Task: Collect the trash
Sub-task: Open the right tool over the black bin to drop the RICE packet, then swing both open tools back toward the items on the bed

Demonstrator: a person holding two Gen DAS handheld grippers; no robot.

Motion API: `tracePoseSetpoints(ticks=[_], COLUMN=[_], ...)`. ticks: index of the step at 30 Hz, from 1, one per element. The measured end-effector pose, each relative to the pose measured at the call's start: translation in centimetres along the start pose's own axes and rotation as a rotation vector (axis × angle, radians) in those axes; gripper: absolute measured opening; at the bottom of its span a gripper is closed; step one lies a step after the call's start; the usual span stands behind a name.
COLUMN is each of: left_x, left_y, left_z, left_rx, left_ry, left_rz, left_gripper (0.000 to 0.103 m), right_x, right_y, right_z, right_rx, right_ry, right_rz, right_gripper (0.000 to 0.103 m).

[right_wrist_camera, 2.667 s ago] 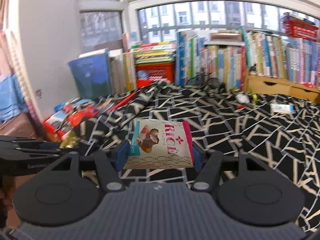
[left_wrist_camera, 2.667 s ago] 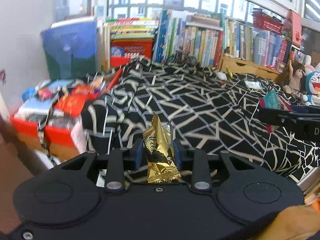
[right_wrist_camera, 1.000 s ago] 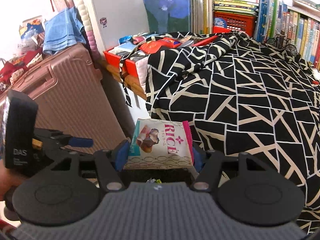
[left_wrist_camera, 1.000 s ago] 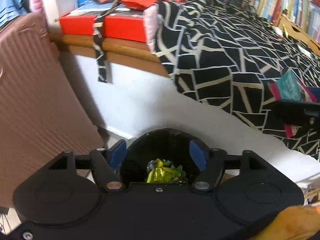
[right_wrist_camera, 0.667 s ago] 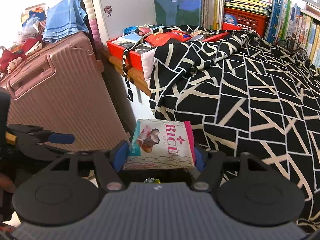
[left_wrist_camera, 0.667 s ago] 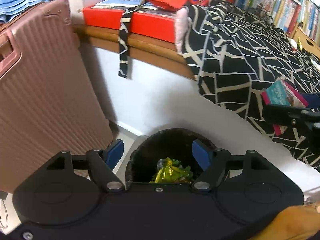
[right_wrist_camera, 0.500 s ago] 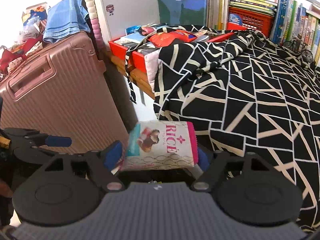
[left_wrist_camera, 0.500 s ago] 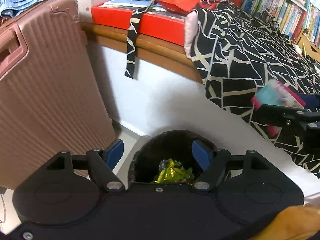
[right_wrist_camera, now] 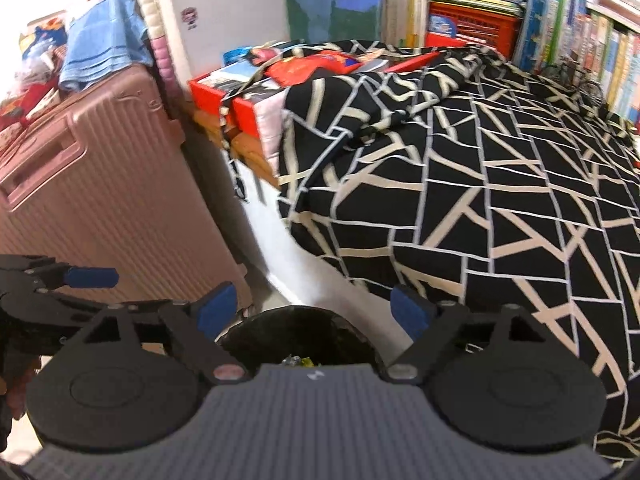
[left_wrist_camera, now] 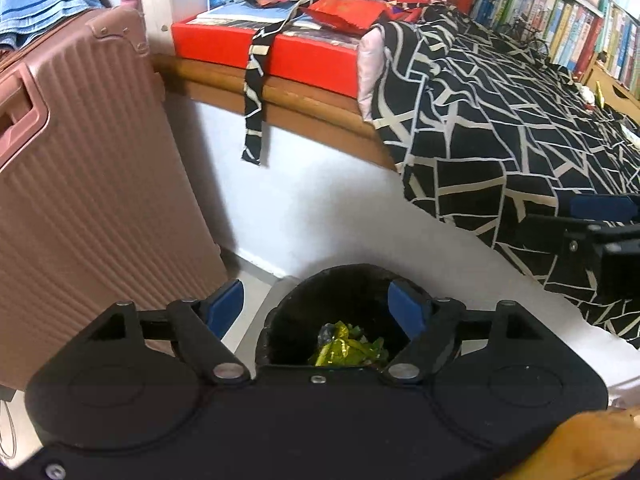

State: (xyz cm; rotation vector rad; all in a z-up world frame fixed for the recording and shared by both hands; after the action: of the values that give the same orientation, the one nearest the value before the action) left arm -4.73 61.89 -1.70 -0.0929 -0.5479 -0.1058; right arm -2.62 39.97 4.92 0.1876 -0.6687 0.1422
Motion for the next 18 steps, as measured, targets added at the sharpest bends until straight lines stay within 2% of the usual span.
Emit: tracePoseSetpoints(ticks=[3, 6, 8, 15, 18], left_x=[0.6, 1.6, 3.0, 9.2, 12.2], left_y=[-0.5, -1.2, -2.0, -7.6, -10.5], left_z=[0.7, 2.0, 3.2, 9.2, 12.0], left_rx=[-0.019, -0.039, -0.085, -0.241, -0.298], left_ry=[-0.020, -0.066, -0.092, -0.223, -0.270], left_rz=[-0.021, -0.026, -0.031, -0.151, -0.209], left_gripper=[0.079, 0.079, 0.079, 0.100, 0.103], right_x=[0.2, 0.8, 1.5, 5.0, 7.1], right_y=[-0.9, -1.8, -2.5, -6.5, -8.4], right_z=[0.7, 2.0, 3.3, 10.6, 14.0], right_rx=[-0.019, -0.021, -0.014, 0.000, -0.004], right_ry=[-0.015, -0.043, -0.055, -0.163, -0.212], right_rz=[-0.028, -0.037, -0.038, -0.180, -0.196], right_gripper=[0.092, 0.099, 0.102, 0.103, 0.103])
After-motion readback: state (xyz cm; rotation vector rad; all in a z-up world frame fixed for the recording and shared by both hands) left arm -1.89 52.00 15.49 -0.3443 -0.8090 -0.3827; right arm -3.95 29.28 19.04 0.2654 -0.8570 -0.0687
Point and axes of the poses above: each gripper's, at about its wrist camera, not at the fingertips, and z roughly against the way its jaws point, y to its left, x to its top, the point moved 6 cm from there along -z, roughly the way its jaws point, and after that the axes turned 4 degrees about y, right-handed, at the moved point
